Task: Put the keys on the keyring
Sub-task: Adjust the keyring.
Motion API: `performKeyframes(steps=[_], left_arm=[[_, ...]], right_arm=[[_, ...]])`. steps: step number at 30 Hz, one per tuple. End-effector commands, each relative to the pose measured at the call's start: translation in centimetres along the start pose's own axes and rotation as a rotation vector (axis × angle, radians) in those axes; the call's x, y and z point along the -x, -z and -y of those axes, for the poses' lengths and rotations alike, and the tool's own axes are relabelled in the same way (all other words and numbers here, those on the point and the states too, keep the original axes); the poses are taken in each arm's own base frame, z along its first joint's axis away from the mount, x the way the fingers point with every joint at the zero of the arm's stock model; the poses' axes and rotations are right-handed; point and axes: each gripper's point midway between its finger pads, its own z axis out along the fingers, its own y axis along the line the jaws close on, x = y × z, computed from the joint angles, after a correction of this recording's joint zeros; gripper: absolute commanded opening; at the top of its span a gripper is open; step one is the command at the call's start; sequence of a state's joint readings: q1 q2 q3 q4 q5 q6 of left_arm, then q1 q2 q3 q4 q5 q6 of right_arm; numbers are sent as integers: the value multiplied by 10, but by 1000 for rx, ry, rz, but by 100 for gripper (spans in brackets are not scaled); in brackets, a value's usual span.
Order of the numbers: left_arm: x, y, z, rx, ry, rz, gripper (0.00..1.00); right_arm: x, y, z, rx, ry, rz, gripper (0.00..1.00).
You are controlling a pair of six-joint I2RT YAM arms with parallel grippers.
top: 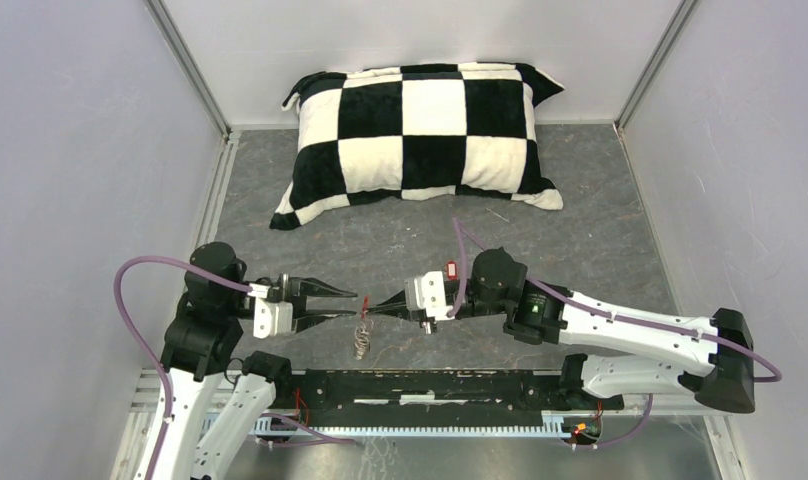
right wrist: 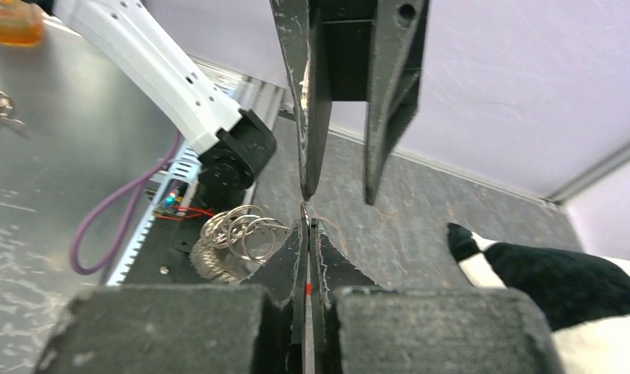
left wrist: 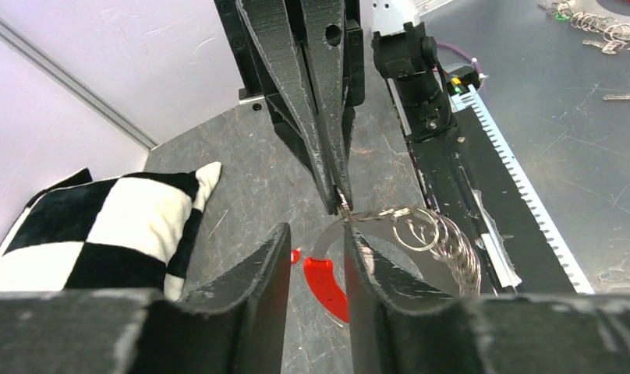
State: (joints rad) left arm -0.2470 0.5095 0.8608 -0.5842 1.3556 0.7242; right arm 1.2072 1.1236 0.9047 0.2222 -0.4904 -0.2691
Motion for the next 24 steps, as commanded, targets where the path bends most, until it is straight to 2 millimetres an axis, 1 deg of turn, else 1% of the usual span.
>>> performKeyframes(steps=[1,3,6,7,9,10,12,16,20,22,24], left_arm=[[9,1,14,-44,40,26,35],[7,1,19,-54,55,33,32],[2,1,24,-57,57,33,34],[1,1,25,-57,55,34,36],[-2,0,24,-53,58,27,46],[-3,0,23,-51,57,24,49],[-8,0,19,-37,51,7,51],[-21,1,11,-6,55,-34,51],[-26,1,9,1,58,-47,49],[-27,1,8,4,54,-49,46],[-26,1,8,4,63,-46,41]], right_arm=[[15,10,27,-186,138,18,0],[14,12,27,-209,149,22,0],[13,13,26,-224,156,24,0],[12,12,25,-224,158,26,0],[11,11,24,-228,158,26,0],[11,10,23,-226,159,28,0],[12,8,21,-221,160,36,0],[13,1,19,-210,164,40,0],[13,-4,16,-198,166,40,0],[13,-7,15,-192,166,40,0],[12,-8,14,-189,164,40,0]])
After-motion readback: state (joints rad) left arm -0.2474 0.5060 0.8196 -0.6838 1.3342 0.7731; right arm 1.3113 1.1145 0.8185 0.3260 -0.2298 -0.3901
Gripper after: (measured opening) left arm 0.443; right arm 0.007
